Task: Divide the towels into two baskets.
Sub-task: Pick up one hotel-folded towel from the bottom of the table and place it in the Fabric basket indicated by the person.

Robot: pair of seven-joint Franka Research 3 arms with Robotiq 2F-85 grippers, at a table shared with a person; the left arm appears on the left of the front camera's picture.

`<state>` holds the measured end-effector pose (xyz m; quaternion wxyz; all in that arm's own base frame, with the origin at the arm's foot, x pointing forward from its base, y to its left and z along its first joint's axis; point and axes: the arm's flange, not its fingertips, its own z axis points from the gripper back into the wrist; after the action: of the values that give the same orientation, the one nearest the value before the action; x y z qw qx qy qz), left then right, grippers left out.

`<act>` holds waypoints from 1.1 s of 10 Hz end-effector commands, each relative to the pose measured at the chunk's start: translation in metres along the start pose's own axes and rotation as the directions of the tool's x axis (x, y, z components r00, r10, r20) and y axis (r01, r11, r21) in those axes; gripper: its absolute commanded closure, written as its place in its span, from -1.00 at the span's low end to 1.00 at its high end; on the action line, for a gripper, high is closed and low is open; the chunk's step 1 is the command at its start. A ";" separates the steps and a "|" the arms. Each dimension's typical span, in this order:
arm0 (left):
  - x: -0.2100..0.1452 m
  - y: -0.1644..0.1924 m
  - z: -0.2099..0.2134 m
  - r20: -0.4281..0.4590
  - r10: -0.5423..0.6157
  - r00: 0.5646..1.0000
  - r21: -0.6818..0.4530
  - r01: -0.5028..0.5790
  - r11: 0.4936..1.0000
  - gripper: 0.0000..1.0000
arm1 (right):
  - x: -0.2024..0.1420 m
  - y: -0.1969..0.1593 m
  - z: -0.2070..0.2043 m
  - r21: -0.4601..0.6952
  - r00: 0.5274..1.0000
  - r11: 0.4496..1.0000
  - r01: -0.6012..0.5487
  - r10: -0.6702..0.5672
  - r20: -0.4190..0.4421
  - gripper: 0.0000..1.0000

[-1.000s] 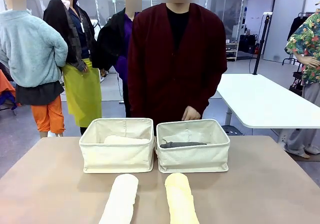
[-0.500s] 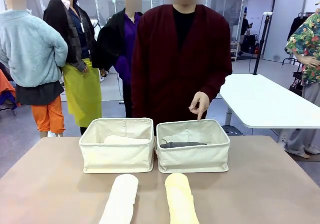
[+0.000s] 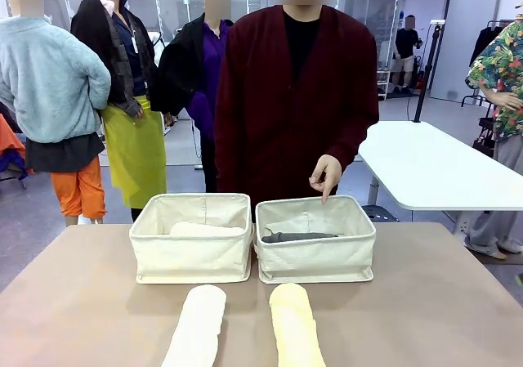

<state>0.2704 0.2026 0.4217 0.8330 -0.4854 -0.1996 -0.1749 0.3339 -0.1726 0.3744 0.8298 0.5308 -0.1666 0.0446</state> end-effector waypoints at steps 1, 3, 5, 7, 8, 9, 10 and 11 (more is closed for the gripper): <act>-0.002 -0.002 0.003 -0.002 -0.007 1.000 0.001 0.007 1.000 -1.00 | -0.018 0.048 -0.081 -0.106 0.995 0.989 0.100 -0.099 0.013 -1.00; -0.002 -0.002 0.003 -0.002 -0.007 1.000 0.001 0.007 1.000 -1.00 | -0.035 0.067 -0.149 -0.229 0.995 0.968 0.100 -0.104 -0.007 -1.00; -0.002 -0.002 0.003 -0.002 -0.007 1.000 0.001 0.007 1.000 -1.00 | -0.040 0.079 -0.197 -0.299 0.992 0.950 0.094 -0.115 -0.052 -1.00; -0.002 -0.002 0.003 -0.002 -0.007 1.000 0.001 0.007 1.000 -1.00 | -0.045 0.089 -0.237 -0.320 0.979 0.940 0.120 -0.165 -0.117 -1.00; -0.002 -0.002 0.003 -0.002 -0.007 1.000 0.001 0.007 1.000 -1.00 | -0.052 0.097 -0.257 -0.327 0.976 0.938 0.113 -0.167 -0.141 -1.00; -0.002 -0.002 0.003 -0.002 -0.007 1.000 0.001 0.007 1.000 -1.00 | -0.060 0.104 -0.272 -0.342 0.976 0.934 0.099 -0.158 -0.148 -1.00; -0.002 -0.002 0.003 -0.002 -0.007 1.000 0.001 0.007 1.000 -1.00 | -0.070 0.107 -0.286 -0.355 0.973 0.931 0.084 -0.154 -0.173 -1.00; -0.002 -0.002 0.003 -0.002 -0.007 1.000 0.001 0.007 1.000 -1.00 | -0.075 0.108 -0.299 -0.379 0.974 0.922 0.077 -0.150 -0.168 -1.00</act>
<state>0.2700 0.2029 0.4219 0.8335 -0.4848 -0.1997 -0.1746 0.3729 0.1525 0.3483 0.9221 0.3822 -0.0484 0.0352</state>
